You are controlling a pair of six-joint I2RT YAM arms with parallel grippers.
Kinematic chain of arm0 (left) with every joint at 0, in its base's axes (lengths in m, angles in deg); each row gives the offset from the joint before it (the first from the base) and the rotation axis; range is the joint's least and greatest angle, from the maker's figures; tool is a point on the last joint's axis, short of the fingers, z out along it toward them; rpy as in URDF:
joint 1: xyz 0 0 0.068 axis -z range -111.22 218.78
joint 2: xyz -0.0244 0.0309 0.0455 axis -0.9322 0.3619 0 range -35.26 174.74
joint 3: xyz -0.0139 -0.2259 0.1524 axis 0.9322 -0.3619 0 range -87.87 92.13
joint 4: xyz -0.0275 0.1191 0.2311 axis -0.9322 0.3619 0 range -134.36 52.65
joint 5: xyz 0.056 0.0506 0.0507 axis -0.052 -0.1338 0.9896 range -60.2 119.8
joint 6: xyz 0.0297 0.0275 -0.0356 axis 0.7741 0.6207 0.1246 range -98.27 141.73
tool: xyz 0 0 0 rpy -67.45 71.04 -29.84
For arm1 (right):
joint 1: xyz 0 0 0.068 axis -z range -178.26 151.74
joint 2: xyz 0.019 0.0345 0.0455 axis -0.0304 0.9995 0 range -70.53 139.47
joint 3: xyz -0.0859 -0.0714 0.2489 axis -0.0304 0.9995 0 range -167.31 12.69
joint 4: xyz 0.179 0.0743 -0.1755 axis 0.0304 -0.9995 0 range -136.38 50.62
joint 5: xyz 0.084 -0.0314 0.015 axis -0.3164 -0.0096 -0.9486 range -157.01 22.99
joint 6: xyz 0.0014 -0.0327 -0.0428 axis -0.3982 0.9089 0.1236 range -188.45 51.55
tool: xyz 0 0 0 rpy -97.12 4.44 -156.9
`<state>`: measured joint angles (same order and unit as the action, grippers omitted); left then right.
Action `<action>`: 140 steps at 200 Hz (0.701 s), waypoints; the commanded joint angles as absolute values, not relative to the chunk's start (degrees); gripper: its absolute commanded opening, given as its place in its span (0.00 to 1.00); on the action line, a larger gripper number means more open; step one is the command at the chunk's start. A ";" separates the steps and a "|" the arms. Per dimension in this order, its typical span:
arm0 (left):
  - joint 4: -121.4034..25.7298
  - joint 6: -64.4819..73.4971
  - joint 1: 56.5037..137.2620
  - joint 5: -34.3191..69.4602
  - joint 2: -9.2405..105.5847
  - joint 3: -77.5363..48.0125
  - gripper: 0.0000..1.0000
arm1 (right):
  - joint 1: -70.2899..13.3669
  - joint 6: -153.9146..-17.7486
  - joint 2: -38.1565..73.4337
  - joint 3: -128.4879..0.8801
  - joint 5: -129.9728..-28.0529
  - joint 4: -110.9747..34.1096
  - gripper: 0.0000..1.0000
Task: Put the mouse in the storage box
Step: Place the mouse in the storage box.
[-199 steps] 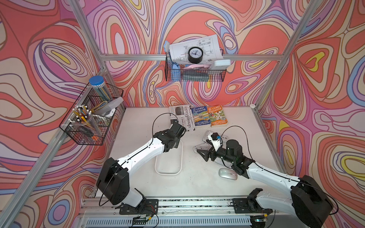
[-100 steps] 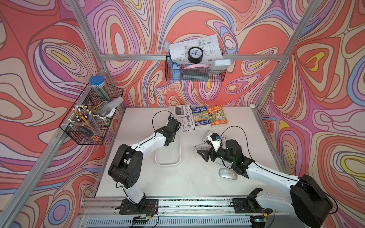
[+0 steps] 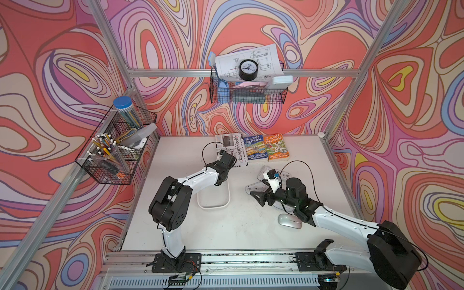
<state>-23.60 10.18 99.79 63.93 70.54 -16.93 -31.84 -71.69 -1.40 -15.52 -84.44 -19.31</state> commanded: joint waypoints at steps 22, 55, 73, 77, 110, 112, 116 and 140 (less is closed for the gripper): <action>-17.86 6.79 100.73 65.95 72.61 -14.37 0.17 | -32.20 -74.67 -2.32 -16.89 -78.52 -20.86 0.98; -19.66 6.82 100.95 62.32 70.32 -17.28 0.62 | -32.19 -74.82 -3.50 -16.59 -74.55 -20.85 0.98; -20.29 6.29 100.95 60.18 69.51 -18.28 0.68 | -32.27 -74.57 -4.33 -16.34 -73.43 -20.63 0.98; -20.29 6.11 100.95 59.57 69.36 -18.41 0.69 | -32.19 -74.52 -4.46 -16.30 -73.27 -20.61 0.98; -20.62 5.56 100.95 57.12 68.48 -19.14 0.71 | -32.19 -74.48 -4.61 -16.18 -72.79 -20.72 0.98; -20.62 5.56 100.95 57.06 68.44 -19.14 0.71 | -32.21 -74.45 -4.61 -16.21 -72.81 -20.71 0.98; -20.62 5.48 100.95 56.94 68.33 -19.17 0.71 | -32.23 -74.56 -4.61 -16.18 -72.81 -20.79 0.98; -20.23 5.21 100.96 54.76 67.60 -19.27 0.73 | -32.23 -74.51 -5.04 -16.24 -72.16 -21.17 0.98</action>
<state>-21.11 6.55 100.73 57.59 70.04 -18.59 -31.84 -74.08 -3.87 -15.54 -73.76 -20.79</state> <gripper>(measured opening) 0.720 0.982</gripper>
